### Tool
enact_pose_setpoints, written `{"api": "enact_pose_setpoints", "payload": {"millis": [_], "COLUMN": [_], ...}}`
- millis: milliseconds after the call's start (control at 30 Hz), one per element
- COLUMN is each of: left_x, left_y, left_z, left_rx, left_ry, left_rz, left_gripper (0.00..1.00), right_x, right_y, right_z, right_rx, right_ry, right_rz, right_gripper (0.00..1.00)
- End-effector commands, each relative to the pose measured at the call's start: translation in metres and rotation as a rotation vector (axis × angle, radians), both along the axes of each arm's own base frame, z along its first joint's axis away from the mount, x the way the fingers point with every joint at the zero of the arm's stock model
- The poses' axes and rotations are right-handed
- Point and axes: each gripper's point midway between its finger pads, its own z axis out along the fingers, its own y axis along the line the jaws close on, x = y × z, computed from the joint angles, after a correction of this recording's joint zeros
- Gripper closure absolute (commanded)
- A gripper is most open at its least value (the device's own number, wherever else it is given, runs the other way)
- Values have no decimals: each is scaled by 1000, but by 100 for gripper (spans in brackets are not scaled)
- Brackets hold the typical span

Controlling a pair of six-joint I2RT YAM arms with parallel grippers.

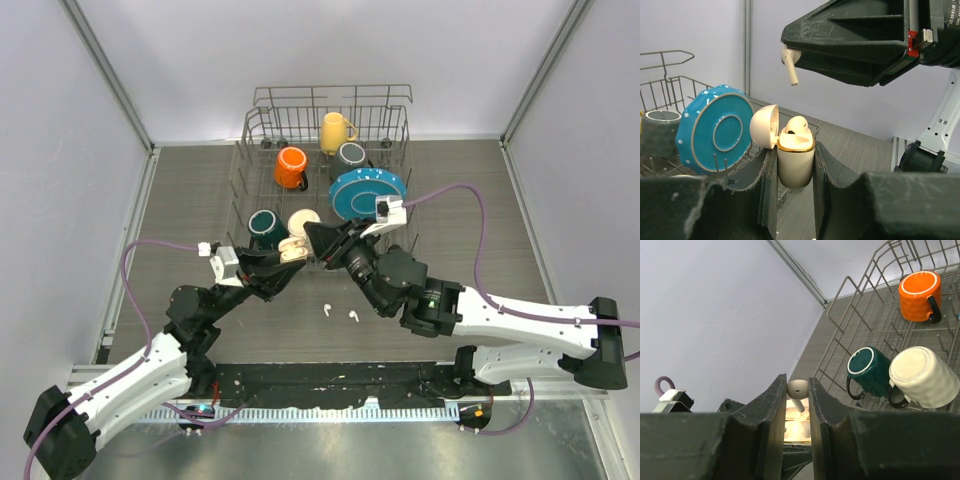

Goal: Insert the wireless bluetooth earbuds into the charging case
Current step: Place the earbud in the charging case.

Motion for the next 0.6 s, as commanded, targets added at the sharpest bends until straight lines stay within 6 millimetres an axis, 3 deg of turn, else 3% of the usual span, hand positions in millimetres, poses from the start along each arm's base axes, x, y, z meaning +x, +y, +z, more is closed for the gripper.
{"api": "enact_pose_setpoints", "payload": {"millis": [0,567], "left_x": [-1,4], "left_y": [6,13], "left_z": [20,16], "left_rx": [-53,-65], "left_ry": [-69,-55], "left_rz": [26,68], "left_gripper": [100,100], "right_x": [0,-12], "right_y": [4,28], "right_z": [32,18], "right_rx": [87,51], "right_ry": [-33,-26], "right_rz": [-21,14], "right_gripper": [99,99]}}
